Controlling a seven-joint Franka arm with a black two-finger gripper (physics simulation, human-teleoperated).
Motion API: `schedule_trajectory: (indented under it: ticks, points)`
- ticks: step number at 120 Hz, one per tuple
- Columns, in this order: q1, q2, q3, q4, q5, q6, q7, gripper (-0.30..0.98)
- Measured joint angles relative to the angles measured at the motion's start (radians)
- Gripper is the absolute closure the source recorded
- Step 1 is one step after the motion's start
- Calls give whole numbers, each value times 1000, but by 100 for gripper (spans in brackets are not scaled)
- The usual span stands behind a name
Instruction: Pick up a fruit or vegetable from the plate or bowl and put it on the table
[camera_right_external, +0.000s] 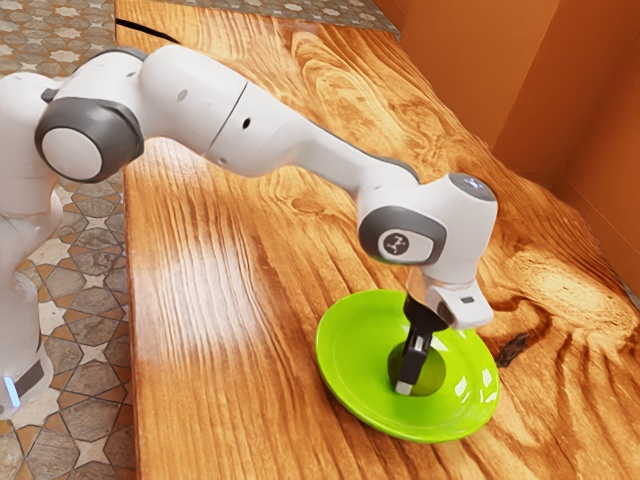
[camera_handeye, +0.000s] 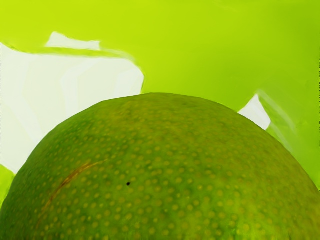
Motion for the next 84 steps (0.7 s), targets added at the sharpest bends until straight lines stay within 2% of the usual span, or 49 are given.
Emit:
schedule_trajectory:
  ticks: [9, 15, 26, 45, 51, 65, 84]
  points:
    - [-1, -6, 5, 0, 0, 3, -4, 31]
    - [0, -15, 17, 0, 3, 6, -7, 43]
    - [-1, -59, 66, -1, 15, 9, -17, 47]
    - [0, -106, 223, 0, 41, 9, -40, 56]
    - [0, -120, 274, 1, 48, 8, -45, 55]
    - [9, -129, 391, 50, 51, 5, -49, 39]
    - [39, -117, 426, 70, 34, 3, -37, 31]
